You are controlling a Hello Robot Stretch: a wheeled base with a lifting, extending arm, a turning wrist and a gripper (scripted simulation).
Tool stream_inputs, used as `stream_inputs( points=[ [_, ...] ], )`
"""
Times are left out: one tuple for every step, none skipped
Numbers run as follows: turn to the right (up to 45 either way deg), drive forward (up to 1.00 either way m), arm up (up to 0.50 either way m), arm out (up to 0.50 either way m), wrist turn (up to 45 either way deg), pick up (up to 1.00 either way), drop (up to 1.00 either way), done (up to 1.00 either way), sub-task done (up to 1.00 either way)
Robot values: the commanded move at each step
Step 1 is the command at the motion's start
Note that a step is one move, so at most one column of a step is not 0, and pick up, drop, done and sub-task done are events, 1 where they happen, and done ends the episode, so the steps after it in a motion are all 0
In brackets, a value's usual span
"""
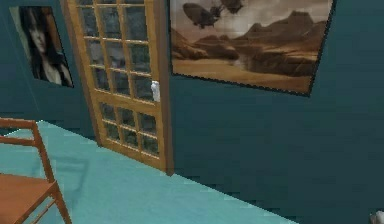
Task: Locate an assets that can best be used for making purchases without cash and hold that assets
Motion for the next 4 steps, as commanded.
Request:
stream_inputs(
  points=[
    [-27.0, 0.0, 0.0, 0.0, 0.0, 0.0, 0.0, 0.0, 0.0],
    [0.0, 1.0, 0.0, 0.0, 0.0, 0.0, 0.0, 0.0, 0.0],
    [-6.0, 0.0, 0.0, 0.0, 0.0, 0.0, 0.0, 0.0, 0.0],
    [0.0, 0.4, 0.0, 0.0, 0.0, 0.0, 0.0, 0.0, 0.0]
  ],
)
